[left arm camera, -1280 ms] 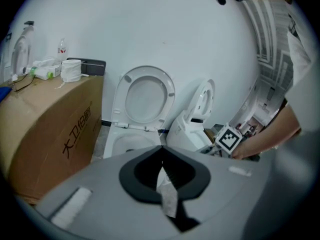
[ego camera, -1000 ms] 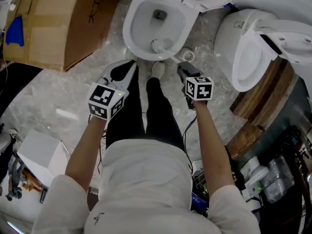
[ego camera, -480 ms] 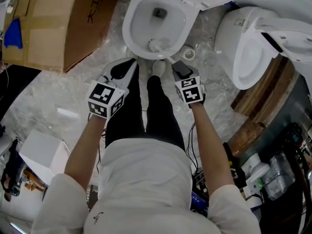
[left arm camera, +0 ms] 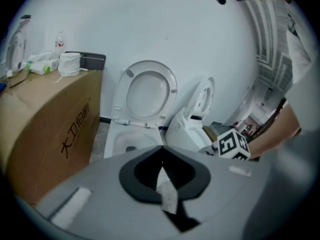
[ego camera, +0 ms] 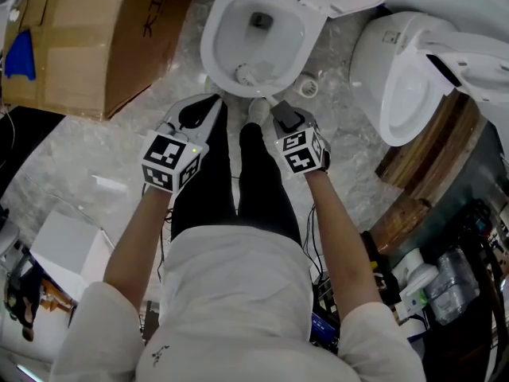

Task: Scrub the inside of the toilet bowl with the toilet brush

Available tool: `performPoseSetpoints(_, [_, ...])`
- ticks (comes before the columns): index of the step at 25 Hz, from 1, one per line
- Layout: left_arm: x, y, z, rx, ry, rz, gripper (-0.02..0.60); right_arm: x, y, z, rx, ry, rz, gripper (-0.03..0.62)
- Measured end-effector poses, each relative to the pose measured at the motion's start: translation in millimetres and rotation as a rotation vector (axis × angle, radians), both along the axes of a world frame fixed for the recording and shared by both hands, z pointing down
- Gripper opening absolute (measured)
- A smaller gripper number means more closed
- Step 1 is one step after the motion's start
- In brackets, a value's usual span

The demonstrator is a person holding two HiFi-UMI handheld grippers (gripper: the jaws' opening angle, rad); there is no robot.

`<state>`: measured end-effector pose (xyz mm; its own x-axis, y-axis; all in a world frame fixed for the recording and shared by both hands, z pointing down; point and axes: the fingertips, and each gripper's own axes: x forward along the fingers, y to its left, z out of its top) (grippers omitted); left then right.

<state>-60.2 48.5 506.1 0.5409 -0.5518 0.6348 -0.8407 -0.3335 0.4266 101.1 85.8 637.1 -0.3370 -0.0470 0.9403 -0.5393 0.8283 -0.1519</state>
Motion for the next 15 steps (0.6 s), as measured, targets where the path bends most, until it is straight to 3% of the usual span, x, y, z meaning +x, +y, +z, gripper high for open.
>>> performPoseSetpoints(15, [-20.6, -9.9, 3.2, -0.013, 0.004, 0.001, -0.014, -44.9, -5.5, -1.4, -0.005, -0.030, -0.041, 0.149])
